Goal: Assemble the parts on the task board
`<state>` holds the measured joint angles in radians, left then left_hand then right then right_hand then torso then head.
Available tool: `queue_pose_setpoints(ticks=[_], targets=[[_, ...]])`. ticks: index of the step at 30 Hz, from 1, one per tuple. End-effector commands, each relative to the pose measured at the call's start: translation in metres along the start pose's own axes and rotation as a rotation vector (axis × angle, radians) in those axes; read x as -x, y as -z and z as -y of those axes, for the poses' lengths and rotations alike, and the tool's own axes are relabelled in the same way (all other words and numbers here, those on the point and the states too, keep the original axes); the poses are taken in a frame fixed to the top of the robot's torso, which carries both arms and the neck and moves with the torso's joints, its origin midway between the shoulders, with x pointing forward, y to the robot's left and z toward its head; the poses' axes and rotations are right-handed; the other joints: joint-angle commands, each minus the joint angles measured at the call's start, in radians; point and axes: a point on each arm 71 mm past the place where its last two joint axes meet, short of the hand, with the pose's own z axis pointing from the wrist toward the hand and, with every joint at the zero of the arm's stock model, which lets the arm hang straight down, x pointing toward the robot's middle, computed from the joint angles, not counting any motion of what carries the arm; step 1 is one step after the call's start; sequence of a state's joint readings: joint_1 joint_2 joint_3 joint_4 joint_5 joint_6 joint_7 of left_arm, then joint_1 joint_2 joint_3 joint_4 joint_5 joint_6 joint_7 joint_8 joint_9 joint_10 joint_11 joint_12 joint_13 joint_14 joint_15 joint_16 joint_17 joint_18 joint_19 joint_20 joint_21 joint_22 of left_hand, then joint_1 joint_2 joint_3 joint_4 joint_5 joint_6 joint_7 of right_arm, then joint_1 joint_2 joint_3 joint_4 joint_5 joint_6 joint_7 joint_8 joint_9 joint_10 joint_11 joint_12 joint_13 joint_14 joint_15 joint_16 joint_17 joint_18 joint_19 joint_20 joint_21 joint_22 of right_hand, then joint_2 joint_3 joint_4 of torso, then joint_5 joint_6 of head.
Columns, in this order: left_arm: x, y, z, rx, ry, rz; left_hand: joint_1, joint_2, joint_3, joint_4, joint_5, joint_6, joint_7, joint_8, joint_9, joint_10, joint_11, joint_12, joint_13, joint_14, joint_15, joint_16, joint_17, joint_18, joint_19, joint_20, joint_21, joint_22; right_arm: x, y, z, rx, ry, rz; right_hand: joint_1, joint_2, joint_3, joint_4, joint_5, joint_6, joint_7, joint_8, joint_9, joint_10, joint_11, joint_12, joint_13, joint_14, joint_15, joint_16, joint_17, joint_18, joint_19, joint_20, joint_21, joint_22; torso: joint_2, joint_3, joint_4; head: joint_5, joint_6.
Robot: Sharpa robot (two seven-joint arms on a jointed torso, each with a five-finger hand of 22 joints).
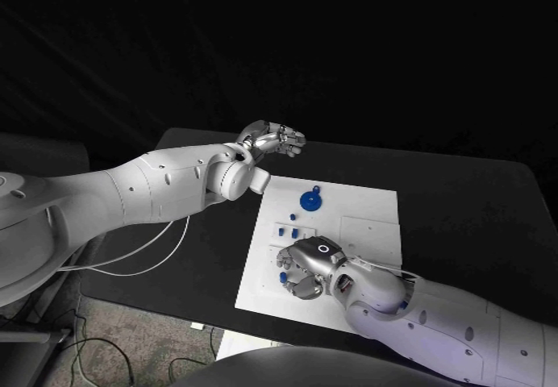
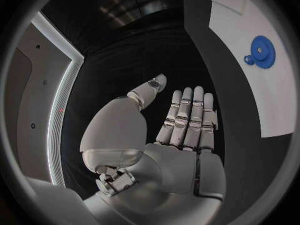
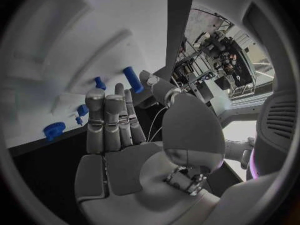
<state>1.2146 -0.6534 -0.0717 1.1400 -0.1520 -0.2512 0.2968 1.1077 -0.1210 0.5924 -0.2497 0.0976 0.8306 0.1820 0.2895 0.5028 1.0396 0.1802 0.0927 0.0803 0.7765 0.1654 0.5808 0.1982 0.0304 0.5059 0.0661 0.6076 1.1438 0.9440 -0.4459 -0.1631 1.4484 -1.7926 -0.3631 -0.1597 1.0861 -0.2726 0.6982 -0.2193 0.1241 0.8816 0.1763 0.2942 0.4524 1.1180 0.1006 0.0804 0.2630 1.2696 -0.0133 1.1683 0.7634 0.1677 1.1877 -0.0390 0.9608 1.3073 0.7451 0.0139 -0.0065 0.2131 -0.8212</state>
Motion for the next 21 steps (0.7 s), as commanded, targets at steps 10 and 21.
queue_pose_setpoints(ticks=[10, 21], targets=[[0.001, -0.001, 0.0, -0.003, 0.007, -0.008, -0.001, -0.003, -0.005, 0.0, -0.005, -0.008, -0.003, 0.004, -0.002, -0.007, 0.0, 0.003, -0.002, 0.003, 0.007, -0.007, 0.002, 0.009, -0.003, 0.005, -0.005, 0.001, 0.043, 0.022, 0.016, -0.01, -0.202, 0.146, -0.026, -0.017, -0.059, 0.004, 0.047, -0.024, 0.001, -0.008, -0.008, -0.026, 0.014, 0.001, -0.026, -0.012, 0.013, 0.001, -0.003, 0.094, -0.009, -0.002, -0.016, 0.009, -0.001, 0.0013, -0.0018, -0.018, 0.02], [0.005, 0.002, -0.013, 0.016, 0.009, 0.007, -0.001, -0.002, -0.005, 0.001, -0.005, -0.008, -0.003, 0.005, -0.002, -0.007, 0.0, 0.004, -0.002, 0.003, 0.007, -0.008, 0.003, 0.009, -0.002, 0.006, -0.005, 0.002, 0.091, 0.071, 0.098, -0.214, -0.454, 0.051, -0.058, 0.049, -0.126, 0.028, 0.041, 0.007, -0.012, 0.025, 0.023, 0.006, -0.046, 0.324, 0.198, -0.012, -0.045, 0.004, 0.0, 0.094, -0.013, -0.011, -0.028, 0.017, -0.016, 0.0045, -0.0109, -0.065, 0.062]])
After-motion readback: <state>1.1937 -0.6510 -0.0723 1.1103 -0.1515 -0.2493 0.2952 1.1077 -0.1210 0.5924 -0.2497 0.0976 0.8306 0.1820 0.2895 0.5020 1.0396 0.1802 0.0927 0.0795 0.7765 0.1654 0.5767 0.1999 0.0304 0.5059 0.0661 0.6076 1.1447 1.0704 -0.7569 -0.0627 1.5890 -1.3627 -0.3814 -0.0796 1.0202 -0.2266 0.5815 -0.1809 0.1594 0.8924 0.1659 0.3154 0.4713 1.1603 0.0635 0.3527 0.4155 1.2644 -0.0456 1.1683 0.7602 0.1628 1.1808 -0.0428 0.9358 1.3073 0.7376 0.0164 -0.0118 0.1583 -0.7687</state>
